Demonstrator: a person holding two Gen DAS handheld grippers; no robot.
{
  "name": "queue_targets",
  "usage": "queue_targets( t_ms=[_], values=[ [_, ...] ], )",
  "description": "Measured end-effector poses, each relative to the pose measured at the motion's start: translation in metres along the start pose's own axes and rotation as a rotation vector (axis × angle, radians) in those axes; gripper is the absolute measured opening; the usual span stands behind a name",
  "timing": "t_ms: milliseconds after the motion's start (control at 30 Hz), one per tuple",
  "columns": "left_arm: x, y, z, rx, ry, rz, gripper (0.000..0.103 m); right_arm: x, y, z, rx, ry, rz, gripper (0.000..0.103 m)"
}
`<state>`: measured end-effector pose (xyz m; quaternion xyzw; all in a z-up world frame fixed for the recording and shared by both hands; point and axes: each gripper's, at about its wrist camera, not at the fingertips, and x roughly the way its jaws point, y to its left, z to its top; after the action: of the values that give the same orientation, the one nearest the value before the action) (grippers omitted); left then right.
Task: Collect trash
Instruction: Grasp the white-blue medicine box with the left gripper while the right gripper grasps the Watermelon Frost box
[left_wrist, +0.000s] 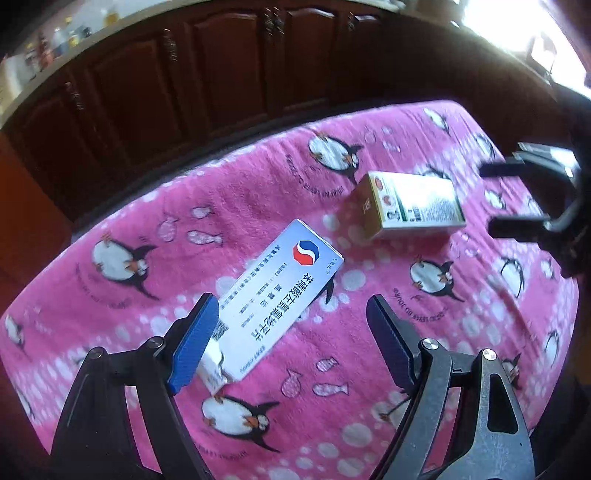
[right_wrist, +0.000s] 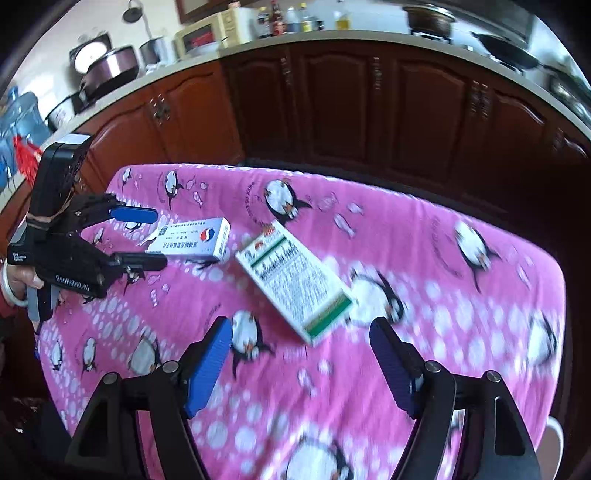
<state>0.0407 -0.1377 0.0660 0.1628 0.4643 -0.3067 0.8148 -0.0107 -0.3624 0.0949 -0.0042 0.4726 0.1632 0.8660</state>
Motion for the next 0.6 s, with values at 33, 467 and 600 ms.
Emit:
queue_targets(
  t_ms=[33, 467, 600],
  values=[
    [0.005, 0.0, 0.001, 0.016, 0.008, 0.01, 0.082, 0.008, 0.002, 0.006, -0.022, 0.006, 0.005, 0.077],
    [0.05, 0.003, 0.014, 0.056, 0.112, 0.077, 0.082, 0.072, 0.009, 0.032, -0.18, 0.14, -0.019, 0.078],
    [0.048, 0.006, 0.01, -0.039, 0.101, 0.069, 0.067, 0.08, 0.009, 0.027, -0.133, 0.17, -0.031, 0.066]
  ],
)
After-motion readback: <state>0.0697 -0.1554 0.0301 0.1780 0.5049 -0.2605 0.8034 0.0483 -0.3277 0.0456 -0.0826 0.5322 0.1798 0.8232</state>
